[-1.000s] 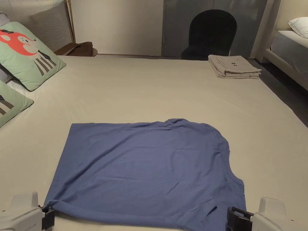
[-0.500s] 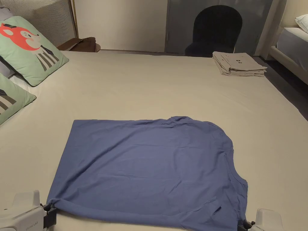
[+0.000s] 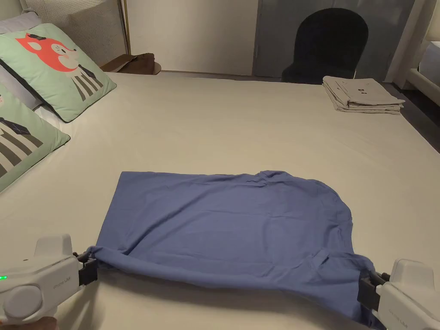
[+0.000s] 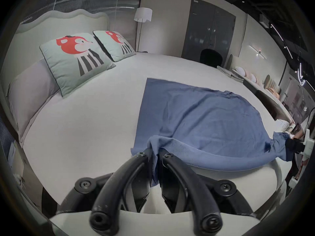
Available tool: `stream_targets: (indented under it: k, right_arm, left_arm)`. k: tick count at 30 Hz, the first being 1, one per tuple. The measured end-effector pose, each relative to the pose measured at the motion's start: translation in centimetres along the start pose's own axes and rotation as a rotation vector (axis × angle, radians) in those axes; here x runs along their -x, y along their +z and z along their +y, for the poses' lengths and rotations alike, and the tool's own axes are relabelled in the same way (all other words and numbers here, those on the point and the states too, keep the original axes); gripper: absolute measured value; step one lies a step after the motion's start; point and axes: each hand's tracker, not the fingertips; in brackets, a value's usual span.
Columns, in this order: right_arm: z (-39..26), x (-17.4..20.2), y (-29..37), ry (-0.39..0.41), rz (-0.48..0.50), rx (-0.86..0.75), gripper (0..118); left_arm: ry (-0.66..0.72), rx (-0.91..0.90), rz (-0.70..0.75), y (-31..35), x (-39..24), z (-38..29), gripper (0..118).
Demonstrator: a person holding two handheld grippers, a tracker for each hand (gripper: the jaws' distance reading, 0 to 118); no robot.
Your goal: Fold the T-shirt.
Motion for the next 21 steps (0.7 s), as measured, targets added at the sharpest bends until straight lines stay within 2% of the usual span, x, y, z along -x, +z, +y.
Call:
stream_targets:
  k: [6, 10, 16, 21]
  right_arm:
    - [4.3, 0.8, -4.7, 0.021, -0.005, -0.02, 8]
    - [6.3, 1.4, -8.6, 0.066, -0.021, 0.001, 8]
    - [7.6, 1.6, -14.8, 0.114, -0.059, 0.084, 8]
    - [6.6, 0.9, -19.0, 0.113, -0.087, 0.185, 8]
  left_arm:
    - [0.009, -0.013, 0.009, -3.6, -0.6, 3.9, 3]
    - [-0.01, 0.0, 0.024, -6.7, -1.5, 5.8, 3]
    - [-0.072, 0.068, 0.072, -12.1, -2.4, 6.8, 3]
    - [-0.088, 0.137, 0.135, -15.1, -2.1, 5.9, 3]
